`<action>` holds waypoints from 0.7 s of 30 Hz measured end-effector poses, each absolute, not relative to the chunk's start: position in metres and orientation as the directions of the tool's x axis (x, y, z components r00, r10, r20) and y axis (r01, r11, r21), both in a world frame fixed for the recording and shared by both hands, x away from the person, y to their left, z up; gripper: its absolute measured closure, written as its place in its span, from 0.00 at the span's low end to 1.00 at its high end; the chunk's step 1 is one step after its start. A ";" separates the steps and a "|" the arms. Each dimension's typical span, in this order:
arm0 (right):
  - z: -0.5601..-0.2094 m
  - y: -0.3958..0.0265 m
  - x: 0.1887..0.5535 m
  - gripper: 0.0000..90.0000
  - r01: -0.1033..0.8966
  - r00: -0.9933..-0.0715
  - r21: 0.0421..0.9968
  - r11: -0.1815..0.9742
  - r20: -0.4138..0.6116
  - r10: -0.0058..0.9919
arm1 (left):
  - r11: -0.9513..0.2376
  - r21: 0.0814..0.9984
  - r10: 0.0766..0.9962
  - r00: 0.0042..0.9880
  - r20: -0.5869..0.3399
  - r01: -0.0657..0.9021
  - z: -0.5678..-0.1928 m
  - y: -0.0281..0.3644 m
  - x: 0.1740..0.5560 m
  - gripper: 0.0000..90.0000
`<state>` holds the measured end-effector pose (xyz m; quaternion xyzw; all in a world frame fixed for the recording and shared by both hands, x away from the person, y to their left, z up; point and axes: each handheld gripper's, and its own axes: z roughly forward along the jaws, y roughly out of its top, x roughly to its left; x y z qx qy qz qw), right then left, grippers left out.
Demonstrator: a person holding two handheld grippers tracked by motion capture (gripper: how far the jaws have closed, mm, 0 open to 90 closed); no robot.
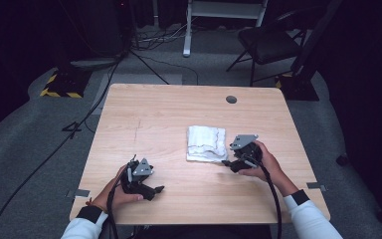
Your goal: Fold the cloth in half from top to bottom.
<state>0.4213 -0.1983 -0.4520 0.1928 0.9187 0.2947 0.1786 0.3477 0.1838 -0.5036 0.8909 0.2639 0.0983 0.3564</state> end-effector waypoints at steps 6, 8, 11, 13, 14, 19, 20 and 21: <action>-0.452 -0.211 0.413 0.33 0.262 -0.854 0.608 0.749 -0.215 0.474 | -0.607 0.687 0.540 0.841 -0.013 0.400 -0.504 0.184 0.348 0.16; -0.452 -0.217 0.408 0.33 0.265 -0.850 0.608 0.749 -0.220 0.479 | -0.607 0.687 0.541 0.841 -0.011 0.399 -0.504 0.184 0.348 0.16; -0.453 -0.224 0.401 0.34 0.264 -0.845 0.598 0.757 -0.235 0.480 | -0.607 0.688 0.541 0.841 -0.011 0.399 -0.504 0.184 0.348 0.16; -0.454 -0.228 0.397 0.34 0.265 -0.844 0.600 0.755 -0.234 0.482 | -0.607 0.688 0.541 0.841 -0.011 0.399 -0.504 0.184 0.348 0.16; -0.454 -0.228 0.397 0.34 0.265 -0.844 0.600 0.755 -0.234 0.482 | -0.607 0.688 0.541 0.841 -0.011 0.399 -0.504 0.184 0.348 0.16; -0.459 -0.243 0.386 0.34 0.277 -0.835 0.597 0.753 -0.239 0.496 | -0.607 0.687 0.541 0.841 -0.011 0.399 -0.504 0.184 0.348 0.16; -0.460 -0.246 0.384 0.34 0.280 -0.831 0.602 0.748 -0.238 0.502 | -0.607 0.687 0.541 0.841 -0.010 0.399 -0.504 0.184 0.348 0.16; -0.461 -0.249 0.382 0.34 0.284 -0.828 0.605 0.744 -0.236 0.508 | -0.607 0.687 0.541 0.841 -0.011 0.399 -0.504 0.184 0.348 0.16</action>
